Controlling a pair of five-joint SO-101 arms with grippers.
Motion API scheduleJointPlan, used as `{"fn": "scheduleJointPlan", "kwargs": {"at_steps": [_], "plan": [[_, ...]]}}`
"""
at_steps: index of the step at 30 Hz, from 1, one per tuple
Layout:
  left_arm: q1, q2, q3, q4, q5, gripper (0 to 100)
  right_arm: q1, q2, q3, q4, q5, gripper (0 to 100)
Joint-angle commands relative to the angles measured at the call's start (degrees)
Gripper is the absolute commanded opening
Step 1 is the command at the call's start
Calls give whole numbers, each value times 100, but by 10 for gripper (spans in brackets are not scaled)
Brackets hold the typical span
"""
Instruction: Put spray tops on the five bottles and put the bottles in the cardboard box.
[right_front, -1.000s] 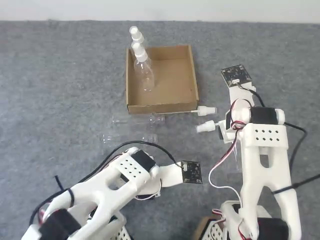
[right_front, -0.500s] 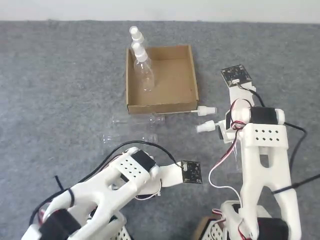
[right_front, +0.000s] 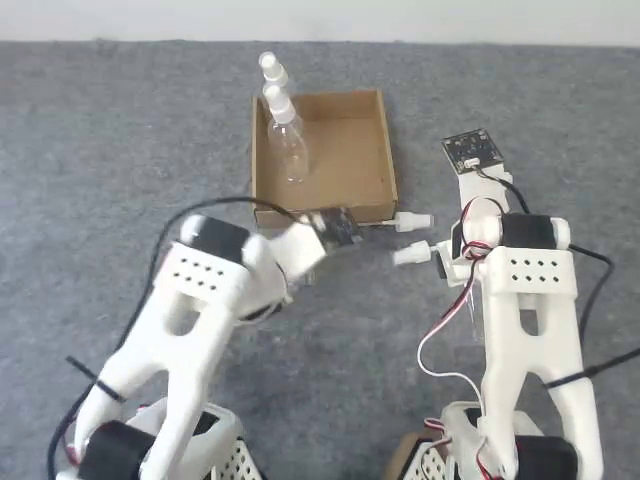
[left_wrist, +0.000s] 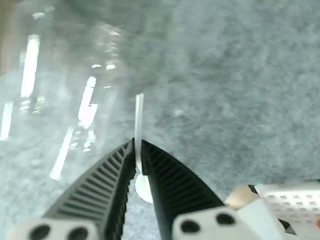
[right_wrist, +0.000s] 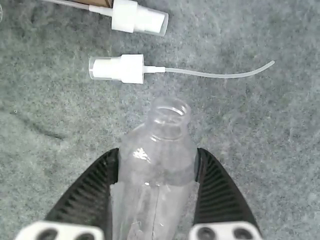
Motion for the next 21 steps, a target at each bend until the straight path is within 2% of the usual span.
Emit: {"fn": "scheduleJointPlan", "kwargs": {"at_steps": [1, 11, 21], "plan": [[-457, -18, -637, 26, 422, 9, 57, -233, -62, -84, -53, 24], [-1363, -18, -673, -747, 1292, 9, 57, -233, -53, -66, -53, 24], [-2989, -18, -637, -1433, 1811, 9, 57, -233, -53, -84, -53, 24]]}}
